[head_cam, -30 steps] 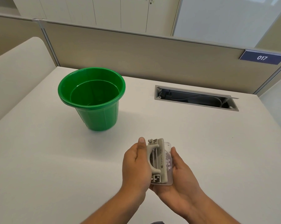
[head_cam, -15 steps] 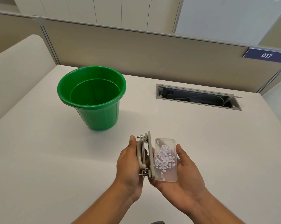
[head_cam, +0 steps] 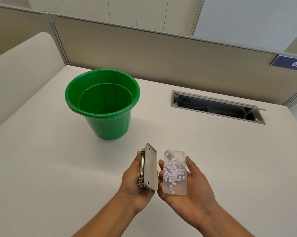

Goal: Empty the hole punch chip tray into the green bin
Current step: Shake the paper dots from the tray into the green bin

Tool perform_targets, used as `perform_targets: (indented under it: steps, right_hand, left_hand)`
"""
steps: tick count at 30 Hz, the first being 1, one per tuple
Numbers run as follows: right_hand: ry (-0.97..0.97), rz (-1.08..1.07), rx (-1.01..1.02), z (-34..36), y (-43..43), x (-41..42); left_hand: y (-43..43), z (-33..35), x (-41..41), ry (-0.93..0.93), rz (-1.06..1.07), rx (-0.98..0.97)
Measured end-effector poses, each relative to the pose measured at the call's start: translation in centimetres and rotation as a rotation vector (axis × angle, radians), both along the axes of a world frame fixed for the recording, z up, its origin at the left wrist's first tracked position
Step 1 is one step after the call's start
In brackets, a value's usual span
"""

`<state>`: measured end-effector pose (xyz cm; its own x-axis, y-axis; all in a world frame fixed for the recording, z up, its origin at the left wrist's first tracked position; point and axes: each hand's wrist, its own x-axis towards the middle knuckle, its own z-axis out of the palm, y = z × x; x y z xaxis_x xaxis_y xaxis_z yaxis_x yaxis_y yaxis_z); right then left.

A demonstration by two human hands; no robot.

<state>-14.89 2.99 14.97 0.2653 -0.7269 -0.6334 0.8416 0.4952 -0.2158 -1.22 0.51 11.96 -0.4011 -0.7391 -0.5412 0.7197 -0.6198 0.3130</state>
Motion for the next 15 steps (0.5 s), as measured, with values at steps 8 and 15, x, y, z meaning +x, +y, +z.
perform_targets:
  steps: [8, 15]
  right_hand:
    - [0.027, 0.085, -0.06, 1.4, -4.2, 1.3]
    - [0.091, 0.14, -0.231, 5.6, -10.5, 3.7]
  left_hand:
    - [-1.8, -2.8, 2.5, -0.032, 0.127, 0.093]
    - [-3.0, -3.9, 4.5, -0.086, 0.136, 0.154]
